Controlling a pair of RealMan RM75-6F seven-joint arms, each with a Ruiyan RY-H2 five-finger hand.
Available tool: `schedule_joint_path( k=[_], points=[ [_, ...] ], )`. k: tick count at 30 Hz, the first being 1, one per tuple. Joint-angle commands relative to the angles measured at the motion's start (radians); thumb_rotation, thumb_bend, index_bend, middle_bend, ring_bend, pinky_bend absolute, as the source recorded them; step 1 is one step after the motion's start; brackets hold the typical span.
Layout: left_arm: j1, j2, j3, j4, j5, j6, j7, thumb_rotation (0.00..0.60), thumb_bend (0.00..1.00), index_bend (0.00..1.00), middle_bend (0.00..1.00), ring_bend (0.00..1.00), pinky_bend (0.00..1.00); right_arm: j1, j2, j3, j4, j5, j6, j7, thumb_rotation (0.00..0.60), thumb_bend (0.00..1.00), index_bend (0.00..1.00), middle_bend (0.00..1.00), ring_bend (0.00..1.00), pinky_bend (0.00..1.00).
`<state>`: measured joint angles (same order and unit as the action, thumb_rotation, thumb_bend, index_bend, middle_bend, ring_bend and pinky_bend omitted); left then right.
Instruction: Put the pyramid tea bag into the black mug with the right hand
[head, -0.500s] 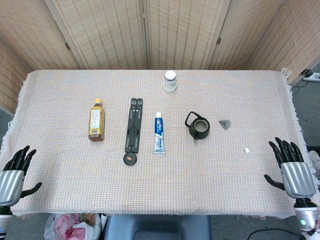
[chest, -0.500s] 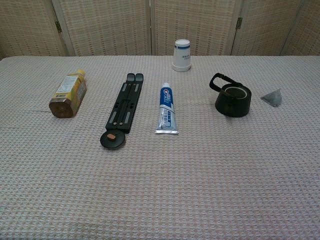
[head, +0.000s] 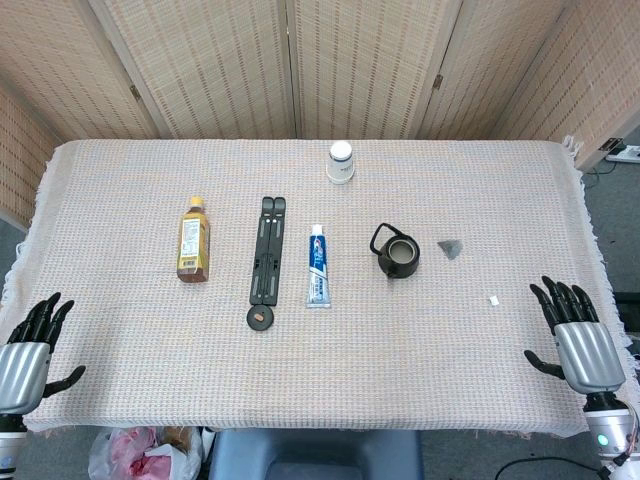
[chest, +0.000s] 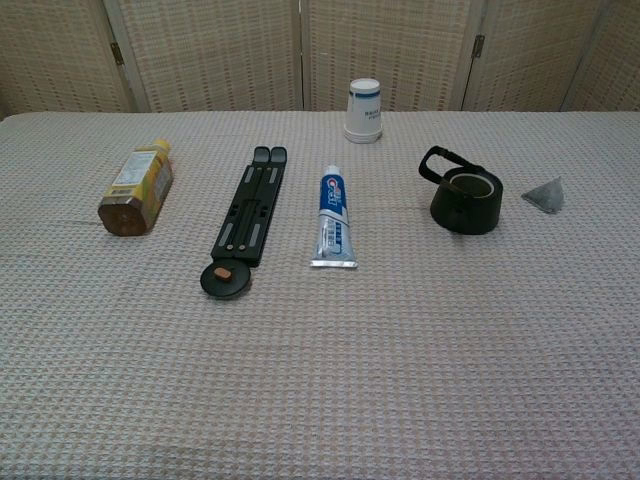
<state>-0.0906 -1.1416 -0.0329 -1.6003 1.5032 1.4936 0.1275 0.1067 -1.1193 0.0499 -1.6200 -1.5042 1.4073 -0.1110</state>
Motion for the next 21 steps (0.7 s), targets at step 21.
schedule_joint_path(
  k=[21],
  points=[
    [-0.007,0.007,-0.007,-0.002,-0.027,-0.025,-0.004,0.6,0.22,0.0,0.0,0.0,0.25,0.14,-0.139,0.094,0.238,0.154,-0.17,0.038,0.6,0.16,0.4,0.0,0.0,0.0]
  ],
)
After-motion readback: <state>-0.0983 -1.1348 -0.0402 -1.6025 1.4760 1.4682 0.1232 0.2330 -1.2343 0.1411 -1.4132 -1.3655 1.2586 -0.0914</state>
